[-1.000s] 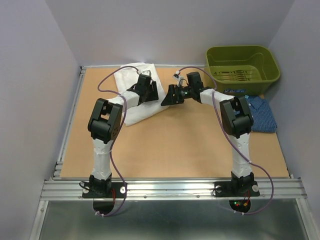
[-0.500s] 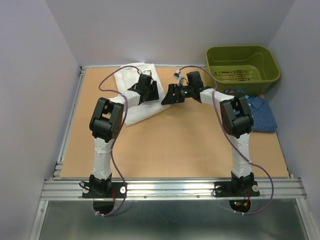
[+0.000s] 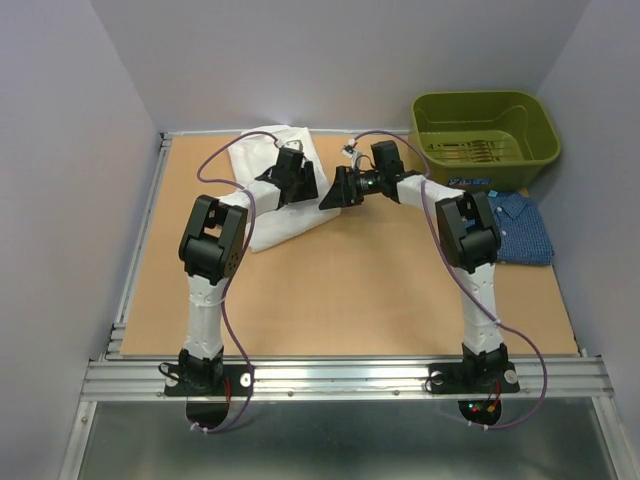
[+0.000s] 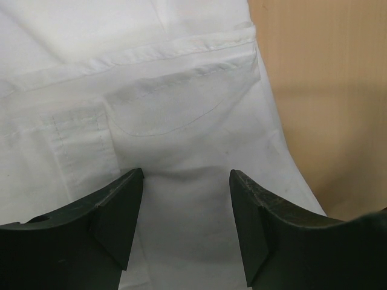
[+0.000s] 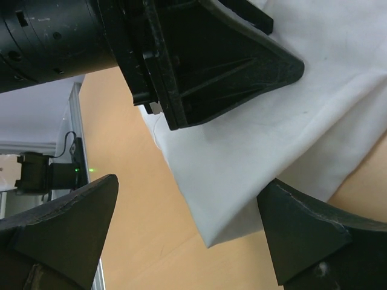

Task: Fold and stack the long sleeve shirts
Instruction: Fold the shirt

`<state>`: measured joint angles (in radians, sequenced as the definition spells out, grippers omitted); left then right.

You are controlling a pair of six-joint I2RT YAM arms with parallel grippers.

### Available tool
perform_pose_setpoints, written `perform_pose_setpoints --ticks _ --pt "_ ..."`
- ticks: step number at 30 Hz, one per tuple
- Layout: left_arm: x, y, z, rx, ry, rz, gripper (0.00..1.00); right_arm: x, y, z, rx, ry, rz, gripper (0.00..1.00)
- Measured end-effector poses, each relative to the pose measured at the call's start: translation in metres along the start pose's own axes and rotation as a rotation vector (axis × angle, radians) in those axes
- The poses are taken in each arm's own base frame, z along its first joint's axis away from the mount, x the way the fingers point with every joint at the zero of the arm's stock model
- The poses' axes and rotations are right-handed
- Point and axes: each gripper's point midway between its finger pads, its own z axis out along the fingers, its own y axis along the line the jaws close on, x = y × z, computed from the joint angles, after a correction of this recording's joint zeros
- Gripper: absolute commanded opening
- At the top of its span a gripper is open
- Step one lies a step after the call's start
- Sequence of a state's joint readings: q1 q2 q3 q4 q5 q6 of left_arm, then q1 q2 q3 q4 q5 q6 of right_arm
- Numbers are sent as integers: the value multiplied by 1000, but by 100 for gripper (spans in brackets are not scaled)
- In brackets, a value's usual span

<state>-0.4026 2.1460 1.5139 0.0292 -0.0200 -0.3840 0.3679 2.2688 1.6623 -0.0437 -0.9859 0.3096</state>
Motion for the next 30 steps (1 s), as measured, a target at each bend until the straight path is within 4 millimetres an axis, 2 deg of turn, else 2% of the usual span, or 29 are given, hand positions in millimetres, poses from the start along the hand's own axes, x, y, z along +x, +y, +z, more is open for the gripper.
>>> perform_pose_setpoints --ticks 11,14,17,20,24,30 --pt "-2 -2 5 -4 2 -30 69 5 9 4 -100 37 38 98" --pt "-5 0 7 -7 3 -52 68 18 7 4 -116 56 59 98" --pt "-6 0 7 2 6 -77 68 47 0 4 -123 99 126 97" --pt "-5 -2 7 19 16 -96 68 61 3 1 -160 117 135 97" --pt "-3 -6 6 35 24 -105 68 65 6 -2 -157 117 129 97" --pt "-3 -8 6 45 27 -108 72 54 2 -8 -52 84 117 98"
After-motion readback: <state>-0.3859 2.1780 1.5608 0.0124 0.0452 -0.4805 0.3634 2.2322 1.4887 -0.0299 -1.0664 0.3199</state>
